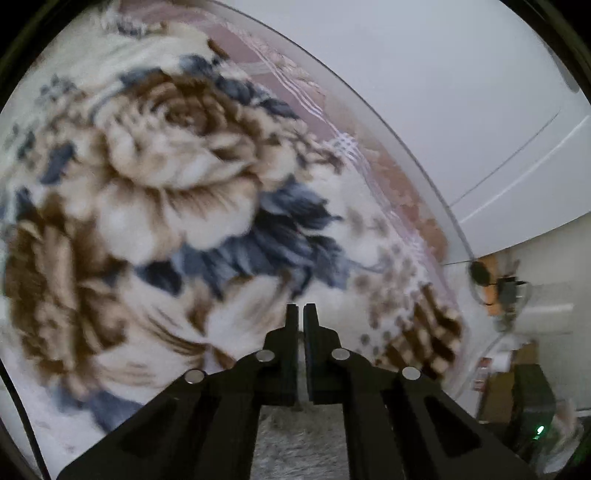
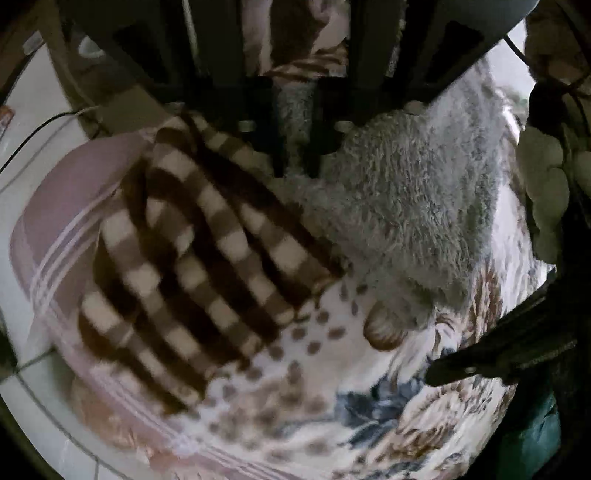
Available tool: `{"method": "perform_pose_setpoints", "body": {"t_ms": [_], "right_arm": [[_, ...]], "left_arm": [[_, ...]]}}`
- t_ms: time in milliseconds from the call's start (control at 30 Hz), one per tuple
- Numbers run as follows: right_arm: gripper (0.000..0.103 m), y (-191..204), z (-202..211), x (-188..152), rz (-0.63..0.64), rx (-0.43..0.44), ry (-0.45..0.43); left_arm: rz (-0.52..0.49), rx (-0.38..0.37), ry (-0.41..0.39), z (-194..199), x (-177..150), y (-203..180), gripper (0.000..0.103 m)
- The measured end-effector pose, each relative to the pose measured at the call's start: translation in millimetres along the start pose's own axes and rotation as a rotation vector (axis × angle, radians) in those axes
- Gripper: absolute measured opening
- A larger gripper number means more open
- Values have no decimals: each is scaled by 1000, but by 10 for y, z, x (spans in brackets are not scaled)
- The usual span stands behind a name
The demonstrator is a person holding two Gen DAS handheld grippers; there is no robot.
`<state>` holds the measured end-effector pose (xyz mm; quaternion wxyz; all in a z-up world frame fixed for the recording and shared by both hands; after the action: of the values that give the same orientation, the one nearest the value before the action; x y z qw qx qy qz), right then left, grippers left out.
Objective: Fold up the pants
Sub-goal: 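Lift and fold the fleece with the right gripper toward the left gripper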
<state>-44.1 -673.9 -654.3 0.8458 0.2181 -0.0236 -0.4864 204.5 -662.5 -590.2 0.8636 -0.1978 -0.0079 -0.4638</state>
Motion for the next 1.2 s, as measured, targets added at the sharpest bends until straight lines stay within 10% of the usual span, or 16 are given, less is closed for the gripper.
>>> {"method": "perform_pose_setpoints", "body": {"t_ms": [100,167,200,433,633,1200], "right_arm": [[78,-154,176,-88,-45,72,-37],[78,-274,262,-196,-90,129,-52],[78,-320,265,-241,-109,159,-50],[78,-371,-398,-428,-235,463,24],[78,-296,-638,-459,-307,605,-84],[78,389,-965,-240,-68,710,-66]], "left_arm": [[4,67,-71,286,-42,102,23],[37,141,-118,499,-164,275,92],[53,158,-133,569,-238,362,103],[258,204,-90,646,-992,958,103],[359,226,20,428,-1568,1149,103],[514,235,28,656,-2294,1347,103]]}}
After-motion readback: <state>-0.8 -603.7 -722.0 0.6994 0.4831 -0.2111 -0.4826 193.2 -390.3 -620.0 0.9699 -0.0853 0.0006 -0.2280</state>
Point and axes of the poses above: each gripper's, at about its wrist camera, not at the fingertips, and z roughly against the way its jaws point, y to its left, x to its top, the point moved 3 cm from there along -z, roughly the way its jaws point, and after that the axes turned 3 degrees about x, right-handed, at the moved point
